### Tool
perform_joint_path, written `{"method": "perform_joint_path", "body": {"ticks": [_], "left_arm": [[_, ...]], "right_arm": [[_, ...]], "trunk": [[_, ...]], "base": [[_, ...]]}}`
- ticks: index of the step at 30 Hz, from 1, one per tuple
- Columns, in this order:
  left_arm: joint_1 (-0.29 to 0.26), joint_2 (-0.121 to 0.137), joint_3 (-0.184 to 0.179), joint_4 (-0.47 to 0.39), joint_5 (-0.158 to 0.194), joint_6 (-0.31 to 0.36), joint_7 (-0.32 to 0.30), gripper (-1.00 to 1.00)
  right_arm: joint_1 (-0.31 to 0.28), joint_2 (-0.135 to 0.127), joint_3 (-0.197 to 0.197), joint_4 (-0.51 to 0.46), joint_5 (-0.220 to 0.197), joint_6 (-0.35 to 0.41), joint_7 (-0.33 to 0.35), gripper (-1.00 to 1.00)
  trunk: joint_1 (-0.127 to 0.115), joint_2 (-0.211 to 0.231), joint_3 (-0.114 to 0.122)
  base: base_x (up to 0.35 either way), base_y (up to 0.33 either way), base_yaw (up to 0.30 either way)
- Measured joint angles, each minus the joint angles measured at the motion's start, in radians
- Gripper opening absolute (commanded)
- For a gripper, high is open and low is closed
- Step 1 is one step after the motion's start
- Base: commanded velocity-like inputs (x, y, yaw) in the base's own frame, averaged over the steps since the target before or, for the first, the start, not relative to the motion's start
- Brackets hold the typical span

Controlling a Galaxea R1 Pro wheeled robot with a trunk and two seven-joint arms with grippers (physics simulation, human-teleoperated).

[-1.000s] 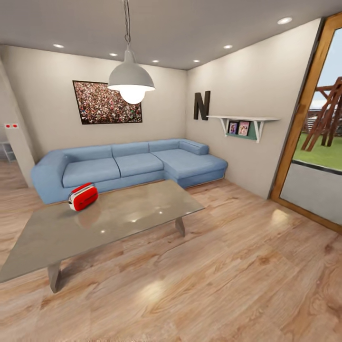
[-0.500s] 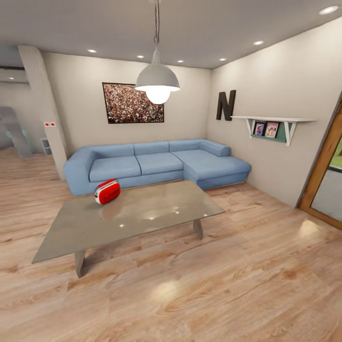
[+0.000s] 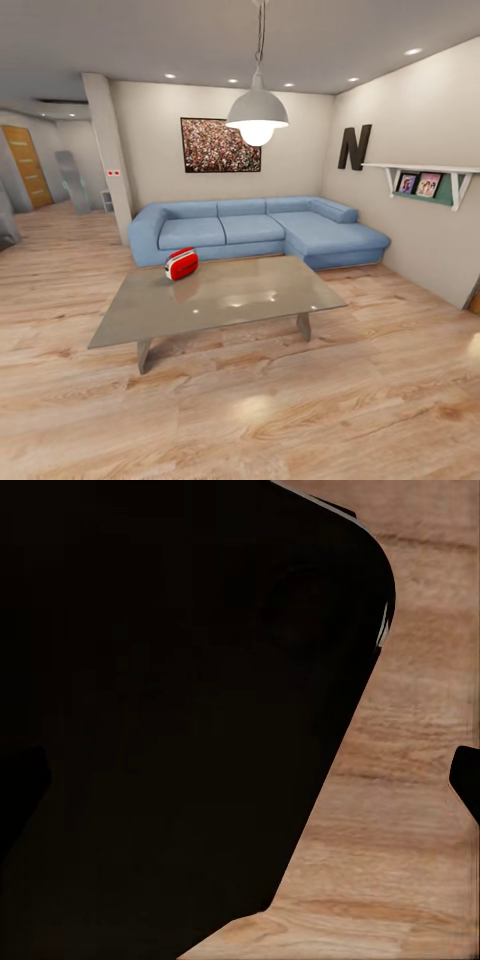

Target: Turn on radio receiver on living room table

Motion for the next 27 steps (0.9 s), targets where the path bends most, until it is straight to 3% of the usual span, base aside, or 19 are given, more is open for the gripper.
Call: {"method": "perform_joint_path", "body": {"ticks": [27], "left_arm": [[0.000,0.000,0.000,0.000,0.000,0.000,0.000,1.00]], "right_arm": [[0.000,0.000,0.000,0.000,0.000,0.000,0.000,1.00]], "trunk": [[0.000,0.000,0.000]], "base": [[0.000,0.000,0.292]]}}
